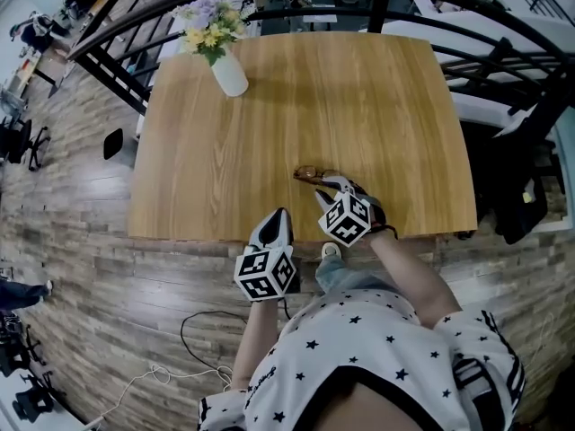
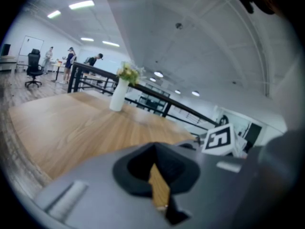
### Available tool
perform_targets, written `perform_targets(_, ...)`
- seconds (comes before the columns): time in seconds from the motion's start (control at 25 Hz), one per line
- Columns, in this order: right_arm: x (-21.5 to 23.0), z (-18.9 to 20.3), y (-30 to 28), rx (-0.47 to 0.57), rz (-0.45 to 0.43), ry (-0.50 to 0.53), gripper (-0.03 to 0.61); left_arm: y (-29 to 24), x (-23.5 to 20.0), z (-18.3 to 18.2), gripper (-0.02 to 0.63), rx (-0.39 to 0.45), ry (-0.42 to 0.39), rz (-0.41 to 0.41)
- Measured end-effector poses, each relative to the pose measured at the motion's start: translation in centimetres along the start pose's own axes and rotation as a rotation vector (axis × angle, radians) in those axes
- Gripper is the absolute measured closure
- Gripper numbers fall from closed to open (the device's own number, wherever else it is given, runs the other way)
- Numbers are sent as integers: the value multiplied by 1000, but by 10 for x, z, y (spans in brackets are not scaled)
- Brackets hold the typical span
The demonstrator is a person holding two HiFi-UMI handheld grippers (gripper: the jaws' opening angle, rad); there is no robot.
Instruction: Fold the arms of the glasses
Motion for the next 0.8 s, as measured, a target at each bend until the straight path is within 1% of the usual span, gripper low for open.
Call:
perform_targets(0.12, -10, 1, 17, 59, 8, -75, 524, 7, 2, 5, 607, -1, -9, 11)
perform_targets(0.2, -17, 3, 28, 92, 23, -107, 535, 13, 5, 9, 607, -4, -17, 22)
perform_targets(0.4, -38, 6, 57, 170, 49, -169, 546, 32, 12, 22, 607, -10, -35, 41)
perform_targets(0.68, -72, 17, 97, 271, 47, -259, 554, 65, 23, 44, 607, 2, -46, 39)
perform_targets(0.8, -86, 19, 111, 309, 41, -273, 555, 78, 27, 52, 607, 9, -46, 35)
Point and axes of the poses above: the fingertips, and each gripper's own axes: y backward along the fingers, x to its right, z out of its underside, the point moved 10 cm from there along y, backward along the fingers, and after that the axes turned 4 degrees about -z, right-handed, at the moved point
